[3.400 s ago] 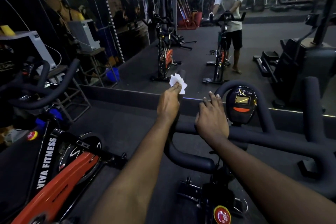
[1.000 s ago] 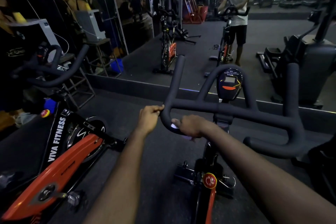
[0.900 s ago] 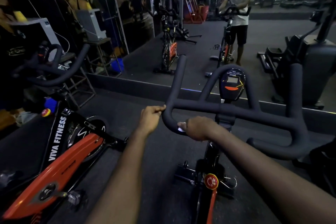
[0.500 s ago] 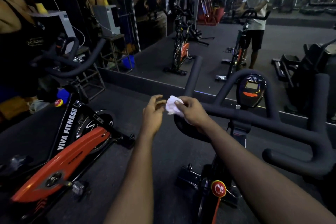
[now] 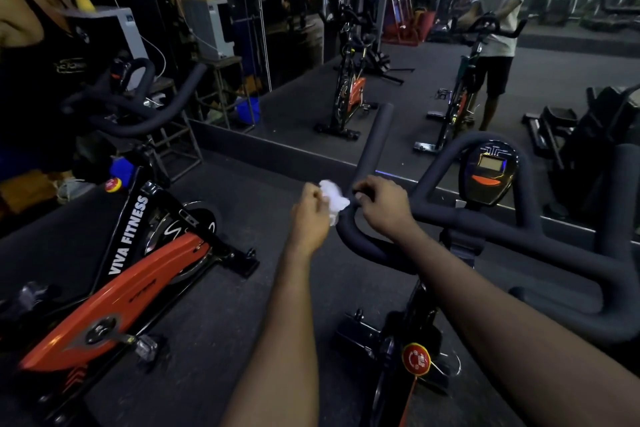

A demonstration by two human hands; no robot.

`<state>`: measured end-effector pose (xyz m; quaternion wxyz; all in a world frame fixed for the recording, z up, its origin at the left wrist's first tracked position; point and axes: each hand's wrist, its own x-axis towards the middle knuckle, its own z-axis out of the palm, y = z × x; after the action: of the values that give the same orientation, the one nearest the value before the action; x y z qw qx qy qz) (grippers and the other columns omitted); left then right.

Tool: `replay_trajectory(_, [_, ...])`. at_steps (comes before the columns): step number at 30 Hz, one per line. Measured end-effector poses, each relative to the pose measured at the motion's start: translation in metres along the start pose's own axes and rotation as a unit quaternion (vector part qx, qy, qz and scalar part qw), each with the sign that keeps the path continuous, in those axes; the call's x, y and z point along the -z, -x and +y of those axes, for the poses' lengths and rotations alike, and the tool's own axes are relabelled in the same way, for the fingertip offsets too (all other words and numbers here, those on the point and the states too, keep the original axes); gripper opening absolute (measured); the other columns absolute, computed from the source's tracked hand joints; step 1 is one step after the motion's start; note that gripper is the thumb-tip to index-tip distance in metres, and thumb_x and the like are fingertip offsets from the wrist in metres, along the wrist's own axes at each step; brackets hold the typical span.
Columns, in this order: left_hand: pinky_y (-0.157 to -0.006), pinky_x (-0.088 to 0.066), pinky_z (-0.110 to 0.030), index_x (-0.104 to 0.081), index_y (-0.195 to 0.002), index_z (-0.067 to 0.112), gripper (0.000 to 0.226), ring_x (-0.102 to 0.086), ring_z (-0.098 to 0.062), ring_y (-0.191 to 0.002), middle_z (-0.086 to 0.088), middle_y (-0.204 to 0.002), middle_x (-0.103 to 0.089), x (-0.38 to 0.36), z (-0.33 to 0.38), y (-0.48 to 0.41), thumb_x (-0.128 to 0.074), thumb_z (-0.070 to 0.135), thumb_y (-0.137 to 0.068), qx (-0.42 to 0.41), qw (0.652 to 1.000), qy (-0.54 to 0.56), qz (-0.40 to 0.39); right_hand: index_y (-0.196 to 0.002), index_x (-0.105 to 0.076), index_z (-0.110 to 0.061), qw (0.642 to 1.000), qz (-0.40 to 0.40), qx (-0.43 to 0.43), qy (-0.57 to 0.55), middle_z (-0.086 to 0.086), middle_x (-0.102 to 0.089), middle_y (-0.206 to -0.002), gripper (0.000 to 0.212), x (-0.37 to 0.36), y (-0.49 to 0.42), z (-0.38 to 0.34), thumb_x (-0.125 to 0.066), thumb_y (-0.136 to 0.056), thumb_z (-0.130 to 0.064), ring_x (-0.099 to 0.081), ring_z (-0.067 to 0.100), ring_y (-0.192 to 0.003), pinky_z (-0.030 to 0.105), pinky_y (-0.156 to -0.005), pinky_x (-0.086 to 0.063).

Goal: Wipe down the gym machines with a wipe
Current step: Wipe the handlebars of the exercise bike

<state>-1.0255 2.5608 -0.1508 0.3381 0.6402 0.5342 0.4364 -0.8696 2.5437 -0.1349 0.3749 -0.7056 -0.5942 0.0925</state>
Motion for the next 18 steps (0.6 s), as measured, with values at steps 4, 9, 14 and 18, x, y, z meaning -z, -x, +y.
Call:
replay_trajectory(4, [-0.067, -0.027, -0.032, -0.056, -0.104, 0.008, 0.012, -0.056, -0.036, -0.091, -0.018, -0.1, -0.068, -0.027, 0.015, 0.015, -0.047, 0.017, -0.103, 0.016, 0.997, 0.031, 0.066, -0.105, -0.074, -0.026, 0.998, -0.019, 0.027, 0.047, -0.004, -0.071, -0.107, 0.025, -0.002, 0.002, 0.002, -0.058, -0.088, -0.015, -0.055, 0.029, -0.105, 0.043, -0.091, -0.043])
replay_trajectory(9, [-0.073, -0.033, -0.024, -0.052, -0.123, 0.02, 0.034, -0.05, -0.011, -0.089, 0.0, -0.109, -0.071, -0.028, 0.011, 0.022, -0.061, 0.041, -0.097, 0.036, 0.996, 0.086, 0.017, -0.102, -0.076, -0.029, 0.997, -0.04, 0.051, 0.037, -0.01, -0.072, -0.111, 0.024, 0.0, 0.002, 0.007, -0.056, -0.092, -0.023, -0.056, 0.023, -0.107, 0.042, -0.092, -0.042])
replay_trajectory(14, [-0.065, -0.036, -0.024, -0.06, -0.1, 0.01, 0.005, -0.065, -0.029, -0.086, -0.009, -0.093, -0.071, -0.018, 0.0, 0.012, -0.06, 0.015, -0.098, 0.037, 0.99, 0.035, 0.128, -0.113, -0.073, -0.02, 0.998, -0.018, 0.029, 0.053, 0.001, -0.074, -0.114, 0.035, 0.009, -0.004, 0.019, -0.058, -0.087, -0.003, -0.065, 0.027, -0.113, 0.045, -0.099, -0.048])
replay_trajectory(18, [-0.069, -0.036, -0.027, -0.06, -0.106, 0.007, 0.017, -0.06, -0.028, -0.086, -0.007, -0.094, -0.065, -0.013, -0.005, 0.001, -0.044, 0.012, -0.104, 0.116, 0.984, 0.021, 0.131, -0.118, -0.064, -0.019, 0.99, -0.032, 0.059, 0.12, 0.0, -0.071, -0.118, 0.033, 0.006, 0.001, 0.023, -0.061, -0.087, -0.009, -0.062, 0.028, -0.115, 0.041, -0.093, -0.043])
